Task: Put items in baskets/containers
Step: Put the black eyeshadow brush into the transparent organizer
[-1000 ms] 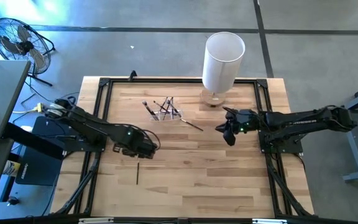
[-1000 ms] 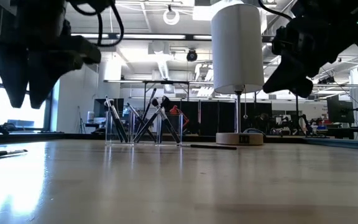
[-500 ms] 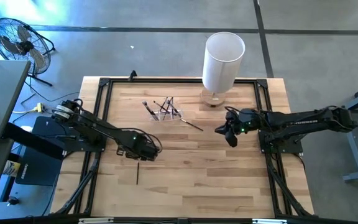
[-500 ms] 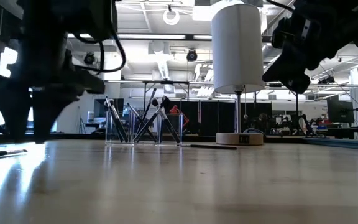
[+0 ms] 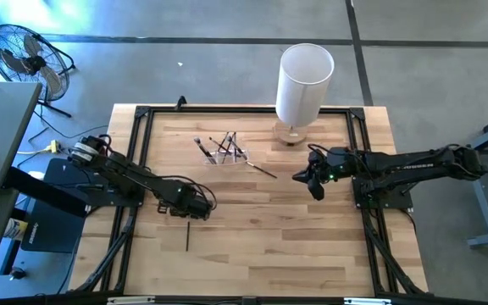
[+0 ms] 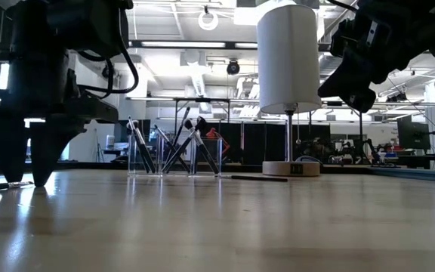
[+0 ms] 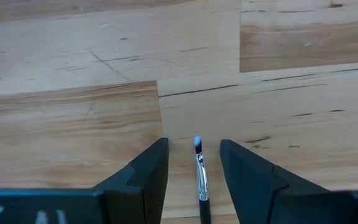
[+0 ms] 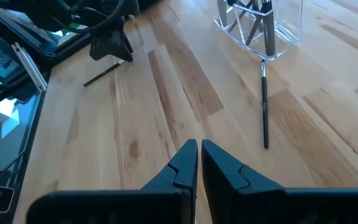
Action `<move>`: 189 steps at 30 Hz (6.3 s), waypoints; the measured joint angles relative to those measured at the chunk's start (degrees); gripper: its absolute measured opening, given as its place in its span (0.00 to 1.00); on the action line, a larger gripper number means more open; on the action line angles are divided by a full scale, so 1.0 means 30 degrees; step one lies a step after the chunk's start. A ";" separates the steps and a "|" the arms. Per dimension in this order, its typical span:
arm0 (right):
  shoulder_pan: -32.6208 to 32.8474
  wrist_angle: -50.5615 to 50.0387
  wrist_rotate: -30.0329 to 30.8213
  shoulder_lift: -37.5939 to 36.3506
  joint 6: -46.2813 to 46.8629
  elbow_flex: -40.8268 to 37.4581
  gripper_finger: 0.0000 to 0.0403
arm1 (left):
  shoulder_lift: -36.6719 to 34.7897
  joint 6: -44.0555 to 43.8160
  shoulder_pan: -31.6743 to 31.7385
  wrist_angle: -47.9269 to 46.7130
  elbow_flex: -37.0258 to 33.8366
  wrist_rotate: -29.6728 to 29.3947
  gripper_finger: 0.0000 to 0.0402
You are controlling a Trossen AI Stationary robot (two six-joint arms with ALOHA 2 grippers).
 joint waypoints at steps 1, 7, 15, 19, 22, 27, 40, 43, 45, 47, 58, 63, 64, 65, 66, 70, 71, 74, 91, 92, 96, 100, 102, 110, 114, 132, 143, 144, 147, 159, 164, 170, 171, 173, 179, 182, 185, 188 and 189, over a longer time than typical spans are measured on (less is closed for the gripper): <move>0.0000 -0.0007 0.0001 0.0000 0.0000 0.0000 0.04 | 0.0007 -0.0015 0.0006 -0.0021 0.0000 -0.0011 0.37; 0.0000 -0.0007 -0.0005 0.0000 -0.0003 0.0000 0.04 | 0.0031 -0.0303 0.0013 0.0026 -0.0018 -0.0110 0.37; 0.0000 -0.0007 -0.0006 0.0000 0.0000 0.0000 0.04 | 0.0050 -0.0911 0.0006 0.0043 -0.0029 -0.0479 0.37; 0.0000 -0.0007 -0.0002 0.0000 0.0000 0.0000 0.04 | 0.0052 -0.0918 0.0006 0.0135 -0.0036 -0.0478 0.37; 0.0000 -0.0007 -0.0005 0.0000 0.0000 0.0000 0.04 | 0.0052 -0.0918 0.0013 0.0165 -0.0051 -0.0392 0.35; 0.0000 -0.0007 -0.0006 0.0000 0.0000 0.0000 0.04 | 0.0060 -0.0983 0.0028 0.0317 -0.0044 -0.0457 0.21; -0.0007 -0.0011 -0.0116 0.0007 0.0000 -0.0007 0.04 | 0.0074 0.0533 0.0044 0.0388 -0.0044 -0.0516 0.00; -0.0007 -0.0015 -0.0181 0.0007 0.0000 -0.0007 0.04 | 0.0067 0.1175 0.0041 0.0628 0.0019 -0.0774 0.00; -0.0005 -0.0015 -0.0181 0.0007 0.0000 -0.0007 0.04 | 0.0089 0.1704 0.0013 0.0389 0.0447 -0.1317 0.00; -0.0001 -0.0022 -0.0181 0.0007 -0.0007 -0.0007 0.04 | 0.0060 0.2701 -0.0016 0.0918 0.0945 -0.3236 0.00; -0.0007 -0.0022 -0.0188 0.0015 -0.0007 -0.0015 0.04 | -0.0373 1.2478 0.0940 0.2656 0.5575 -1.1494 0.00; -0.0005 0.0004 0.0194 0.0015 -0.0007 -0.0016 0.04 | -0.1211 1.8178 0.2537 0.3039 0.7825 -1.1798 0.00; -0.0007 0.0038 0.0308 0.0015 -0.0007 -0.0015 0.04 | -0.1421 1.9664 0.3002 0.3670 0.8128 -1.1533 0.00; -0.0007 0.0058 0.0456 0.0015 0.0021 -0.0017 0.04 | -0.1539 2.1223 0.3614 0.4839 0.8400 -1.1136 0.00; -0.0007 0.0058 0.0679 0.0015 0.0098 -0.0015 0.04 | -0.1709 2.2658 0.4212 0.5874 0.8473 -1.0661 0.00; -0.0007 0.0181 0.1675 0.0015 0.0264 -0.0015 0.04 | -0.2915 2.7193 0.6676 0.8186 0.8427 -0.8032 0.00; -0.0007 0.0304 0.1925 0.0015 0.0499 -0.0015 0.04 | -0.3190 2.7876 0.7259 0.8269 0.8437 -0.7575 0.00; -0.0007 0.0620 0.2797 0.0015 0.0956 -0.0021 0.04 | -0.4239 2.9546 0.8715 0.8322 0.8017 -0.6710 0.00; -0.0061 0.3423 0.7078 0.0015 0.1390 -0.0015 0.04 | -0.8574 3.2006 1.6141 2.8019 -0.5952 0.4966 0.00; -0.0060 0.3474 0.7278 0.0015 0.1614 -0.0015 0.04 | -0.8587 3.1924 1.6358 2.8850 -0.6481 0.5342 0.00; -0.0066 0.3525 0.8217 0.0015 0.2298 -0.0016 0.04 | -0.8612 3.1673 1.7120 3.0643 -0.8036 0.6288 0.00; -0.0066 0.3694 0.8703 0.0015 0.2363 -0.0015 0.04 | -0.8705 3.1540 1.7746 3.1289 -0.8757 0.6886 0.00; -0.0066 0.3695 0.8738 0.0015 0.2559 -0.0015 0.04 | -0.8686 3.1510 1.8069 3.1092 -0.8922 0.7540 0.00; -0.0066 0.3734 0.9314 0.0015 0.2728 -0.0015 0.04 | -0.8698 3.1510 1.9215 3.0957 -0.8932 0.9794 0.00; -0.0066 0.3739 0.9800 0.0015 0.2732 -0.0015 0.04 | -0.8698 3.1518 1.9936 3.0506 -0.8932 1.0662 0.00; -0.1227 0.3759 0.8820 0.0015 0.3220 -0.0015 0.04 | -0.8392 3.2749 2.0777 2.5519 -0.8932 0.9446 0.00; -0.1698 0.3767 0.8402 0.0015 0.3131 -0.0015 0.04 | -0.8384 3.2749 2.0777 2.5384 -0.8932 0.9174 0.24; -0.1698 0.3767 0.8402 0.0015 0.3068 -0.0015 0.04 | -0.8384 3.2749 2.0777 2.5402 -0.8905 0.9174 0.27; -0.1698 0.3767 0.8422 0.0015 0.3042 -0.0015 0.04 | -0.8512 3.2749 2.0777 2.5383 -0.8397 0.9814 0.32; -0.1690 0.3781 0.7233 0.0015 0.1425 -0.0015 0.04 | -0.9674 3.3281 1.7072 1.5924 -0.0844 0.5726 0.35; -0.1668 0.4096 0.5211 0.0015 0.0642 -0.0015 0.04 | -0.8905 3.2255 1.3391 1.0503 0.2654 0.1342 0.35; -0.1672 0.4758 0.3753 0.0022 0.0881 -0.0007 0.04 | -0.7856 2.7169 0.9469 0.6506 0.4193 -0.1527 0.23; -0.1668 0.4753 0.3598 0.0022 0.0586 -0.0007 0.04 | -0.7656 2.6253 0.8879 0.6016 0.4131 -0.1782 0.19; -0.1667 0.4779 0.3215 0.0023 0.0357 -0.0007 0.04 | -0.7238 2.4844 0.7692 0.4954 0.3905 -0.1901 0.10; -0.1074 0.5078 0.3153 0.0305 -0.1345 -0.0003 0.04 | -0.6353 2.0096 0.4378 0.3589 0.2567 -0.2226 0.02; -0.0332 0.4992 0.3327 0.1096 -0.1776 0.0484 0.06 | -0.6254 1.8820 0.3028 0.4022 0.1426 -0.2556 0.01; 0.0539 0.3985 0.3979 0.2747 -0.2404 0.2127 0.10 | -0.6279 1.7381 0.2056 0.4043 0.0192 -0.2604 0.00; 0.1302 0.1901 0.5772 0.5093 -0.3362 0.4676 0.17 | -0.6508 1.5846 0.1303 0.4130 -0.0906 -0.2987 0.00; 0.1416 0.0954 0.6175 0.5959 -0.3585 0.5683 0.19 | -0.6636 1.5474 0.1128 0.4157 -0.1290 -0.3153 0.00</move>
